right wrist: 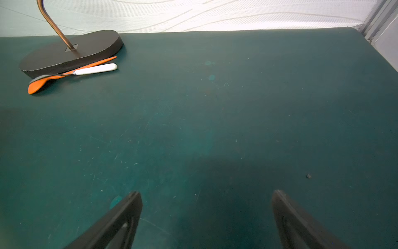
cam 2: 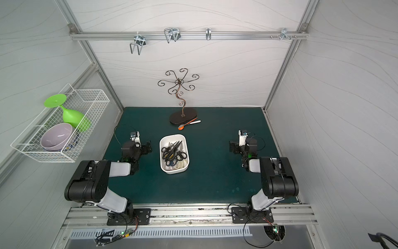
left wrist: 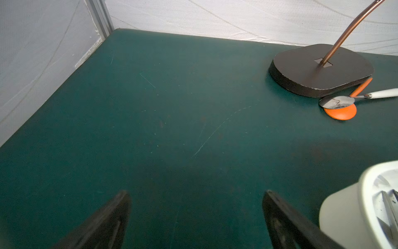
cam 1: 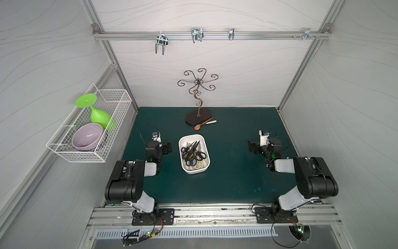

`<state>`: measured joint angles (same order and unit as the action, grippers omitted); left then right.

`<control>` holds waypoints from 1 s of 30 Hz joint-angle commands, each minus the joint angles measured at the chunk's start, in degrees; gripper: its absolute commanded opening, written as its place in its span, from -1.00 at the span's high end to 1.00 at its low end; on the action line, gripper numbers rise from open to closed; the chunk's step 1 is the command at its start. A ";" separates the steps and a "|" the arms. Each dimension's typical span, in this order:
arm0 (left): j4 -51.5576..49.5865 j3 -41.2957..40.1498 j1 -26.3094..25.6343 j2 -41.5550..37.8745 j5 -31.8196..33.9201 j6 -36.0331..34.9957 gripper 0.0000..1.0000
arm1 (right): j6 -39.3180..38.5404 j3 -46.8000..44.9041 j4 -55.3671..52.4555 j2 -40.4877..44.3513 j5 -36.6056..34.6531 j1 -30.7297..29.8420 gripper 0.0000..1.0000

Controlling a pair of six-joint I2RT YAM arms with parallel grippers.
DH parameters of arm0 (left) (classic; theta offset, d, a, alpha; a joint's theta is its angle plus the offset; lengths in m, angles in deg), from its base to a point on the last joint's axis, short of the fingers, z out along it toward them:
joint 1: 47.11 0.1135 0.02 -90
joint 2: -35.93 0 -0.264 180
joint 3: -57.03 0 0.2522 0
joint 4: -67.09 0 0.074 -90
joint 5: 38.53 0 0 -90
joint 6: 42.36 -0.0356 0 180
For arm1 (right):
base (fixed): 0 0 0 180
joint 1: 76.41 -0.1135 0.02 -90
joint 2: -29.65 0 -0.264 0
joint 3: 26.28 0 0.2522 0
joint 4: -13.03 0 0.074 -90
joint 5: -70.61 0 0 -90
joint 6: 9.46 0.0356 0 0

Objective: Take the scissors out of the storage box
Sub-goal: Pick up the scissors from the storage box.

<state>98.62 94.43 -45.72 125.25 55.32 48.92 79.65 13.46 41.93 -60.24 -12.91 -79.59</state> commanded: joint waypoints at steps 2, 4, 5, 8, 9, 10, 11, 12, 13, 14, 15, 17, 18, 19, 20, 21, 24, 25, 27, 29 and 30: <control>1.28 1.23 0.01 -0.21 -0.12 -0.17 -1.00 | 0.08 0.41 1.03 -0.33 0.39 0.32 -0.98; 1.28 1.23 -0.04 -0.27 -0.09 -0.18 -1.00 | 0.01 0.35 1.03 -0.38 0.44 0.28 -0.98; 1.28 1.23 -0.01 -0.21 -0.11 -0.15 -1.00 | 0.05 0.39 0.98 -0.33 0.44 0.32 -0.98; 1.28 1.23 0.02 -0.24 -0.08 -0.15 -1.00 | 0.01 0.39 1.03 -0.29 0.46 0.28 -0.98; 1.28 1.23 0.02 -0.21 -0.10 -0.17 -1.00 | 0.01 0.39 1.03 -0.37 0.46 0.29 -0.98; 1.28 1.23 0.02 -0.22 -0.12 -0.14 -1.00 | 0.01 0.37 1.03 -0.37 0.46 0.28 -0.98; 1.28 1.24 0.02 -0.20 -0.15 -0.14 -1.00 | 0.01 0.39 1.03 -0.36 0.46 0.30 -0.98; 1.28 1.23 0.02 -0.20 -0.12 -0.14 -1.00 | 0.01 0.37 1.03 -0.34 0.39 0.35 -0.98; 1.28 1.23 0.02 -0.25 -0.08 -0.19 -1.00 | 0.03 0.39 1.03 -0.34 0.46 0.28 -0.98; 1.28 1.23 -0.03 -0.25 -0.08 -0.15 -1.00 | 0.01 0.39 1.03 -0.38 0.41 0.36 -0.98; 1.28 1.23 0.03 -0.27 -0.16 -0.16 -1.00 | 0.03 0.39 1.03 -0.35 0.41 0.29 -0.98; 1.28 1.23 0.03 -0.24 -0.16 -0.16 -1.00 | 0.07 0.39 1.03 -0.33 0.44 0.35 -0.98; 1.28 1.23 0.01 -0.28 -0.10 -0.14 -1.00 | 0.01 0.35 1.03 -0.37 0.46 0.28 -0.98; 1.28 1.23 0.03 -0.28 -0.10 -0.14 -1.00 | 0.01 0.39 1.02 -0.36 0.39 0.28 -0.98; 1.28 1.23 0.01 -0.29 -0.21 -0.09 -1.00 | -0.06 0.31 0.96 -0.29 0.31 0.19 -0.98; 1.28 1.20 0.02 -0.31 -0.23 -0.09 -1.00 | -0.06 0.43 0.88 -0.34 0.25 0.19 -0.98; 1.29 1.15 0.53 -0.34 -1.16 0.29 -1.00 | -0.15 0.41 0.97 -0.29 0.23 0.13 -0.98; 1.22 1.22 0.62 -0.33 -1.31 0.34 -1.00 | -0.15 0.39 0.94 -0.29 0.28 0.19 -0.98; 1.11 1.23 0.63 -0.46 -1.35 0.35 -1.00 | 0.43 0.64 1.04 -0.51 1.39 0.84 -0.98; 1.11 1.21 0.63 -0.46 -1.41 0.38 -1.00 | 0.45 0.46 1.01 -0.38 1.61 0.90 -0.98; 1.11 1.22 0.62 -0.38 -1.32 0.38 -1.00 | 0.49 0.60 0.90 -0.48 1.65 0.90 -0.98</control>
<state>98.62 94.43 -45.35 125.25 54.84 48.96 79.65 13.46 41.95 -60.24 -12.45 -79.13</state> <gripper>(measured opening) 0.999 0.989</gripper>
